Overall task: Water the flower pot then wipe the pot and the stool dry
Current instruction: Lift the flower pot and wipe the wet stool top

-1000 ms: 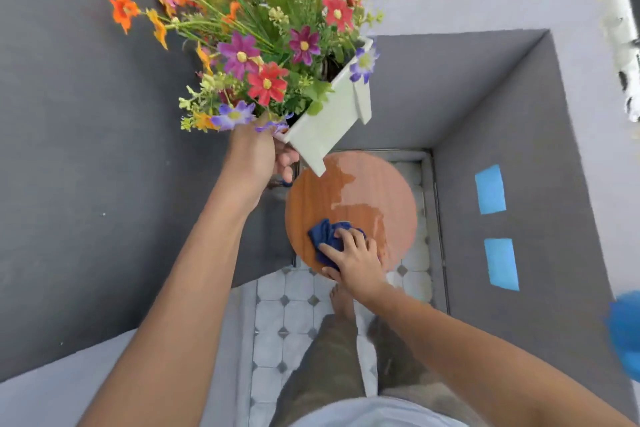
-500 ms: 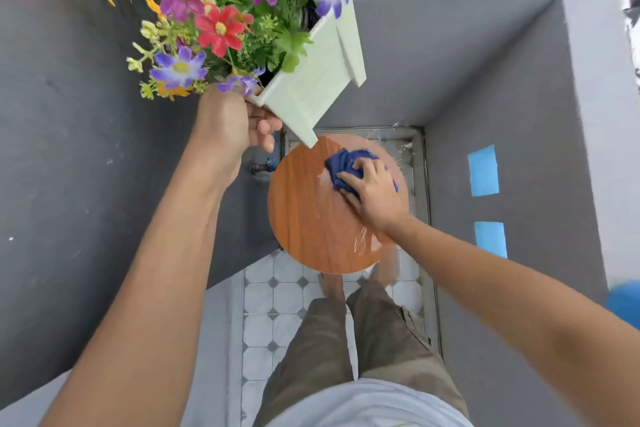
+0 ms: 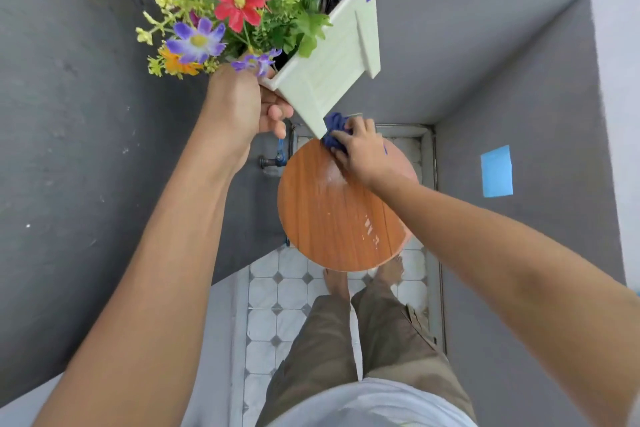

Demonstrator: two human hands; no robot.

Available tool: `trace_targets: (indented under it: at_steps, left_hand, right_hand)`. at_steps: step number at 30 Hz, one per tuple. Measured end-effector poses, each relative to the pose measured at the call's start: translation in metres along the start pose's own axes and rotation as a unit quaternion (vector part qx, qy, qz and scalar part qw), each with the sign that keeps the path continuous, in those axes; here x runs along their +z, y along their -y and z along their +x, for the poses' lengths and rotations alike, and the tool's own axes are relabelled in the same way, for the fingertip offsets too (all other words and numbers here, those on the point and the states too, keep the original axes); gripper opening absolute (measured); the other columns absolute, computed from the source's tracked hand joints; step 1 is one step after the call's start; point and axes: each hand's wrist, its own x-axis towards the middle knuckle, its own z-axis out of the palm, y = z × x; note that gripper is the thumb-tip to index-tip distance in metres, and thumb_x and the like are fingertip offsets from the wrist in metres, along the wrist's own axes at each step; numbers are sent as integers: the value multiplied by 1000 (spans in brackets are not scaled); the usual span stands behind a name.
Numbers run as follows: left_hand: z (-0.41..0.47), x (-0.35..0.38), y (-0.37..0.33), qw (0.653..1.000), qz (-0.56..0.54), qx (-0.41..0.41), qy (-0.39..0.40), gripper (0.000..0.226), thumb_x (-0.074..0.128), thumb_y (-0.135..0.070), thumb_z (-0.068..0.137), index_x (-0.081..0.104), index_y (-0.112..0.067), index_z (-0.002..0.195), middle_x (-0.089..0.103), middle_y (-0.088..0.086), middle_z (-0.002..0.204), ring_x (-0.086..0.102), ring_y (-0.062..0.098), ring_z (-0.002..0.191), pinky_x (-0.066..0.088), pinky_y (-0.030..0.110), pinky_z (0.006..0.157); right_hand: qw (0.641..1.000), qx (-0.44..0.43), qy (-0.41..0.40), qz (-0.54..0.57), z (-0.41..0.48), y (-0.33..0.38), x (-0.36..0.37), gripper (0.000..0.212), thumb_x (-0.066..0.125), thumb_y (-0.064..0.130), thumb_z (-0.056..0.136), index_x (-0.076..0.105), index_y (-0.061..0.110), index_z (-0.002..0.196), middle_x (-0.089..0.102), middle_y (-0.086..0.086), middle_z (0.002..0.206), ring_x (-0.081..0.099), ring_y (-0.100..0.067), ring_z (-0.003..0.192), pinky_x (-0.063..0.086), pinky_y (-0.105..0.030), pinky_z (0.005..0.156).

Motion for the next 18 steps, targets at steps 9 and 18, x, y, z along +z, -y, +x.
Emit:
trace_targets:
  at_steps: [9, 18]
  left_hand:
    - [-3, -5, 4, 1000, -3, -6, 8, 35, 27, -1, 91, 47, -11, 65, 60, 6, 50, 41, 16, 43, 38, 22, 35]
    - [-7, -5, 3, 1000, 4, -3, 4, 32, 27, -2, 91, 47, -11, 67, 58, 14, 63, 42, 15, 43, 38, 23, 36]
  right_hand:
    - [969, -224, 99, 39, -75, 98, 35, 32, 63, 30, 90, 65, 17, 119, 53, -11, 114, 48, -33, 101, 44, -44, 77]
    - [999, -17, 22, 24, 13, 43, 14, 31, 60, 27, 89, 65, 12, 116, 53, -18, 117, 47, -40, 108, 49, -50, 80]
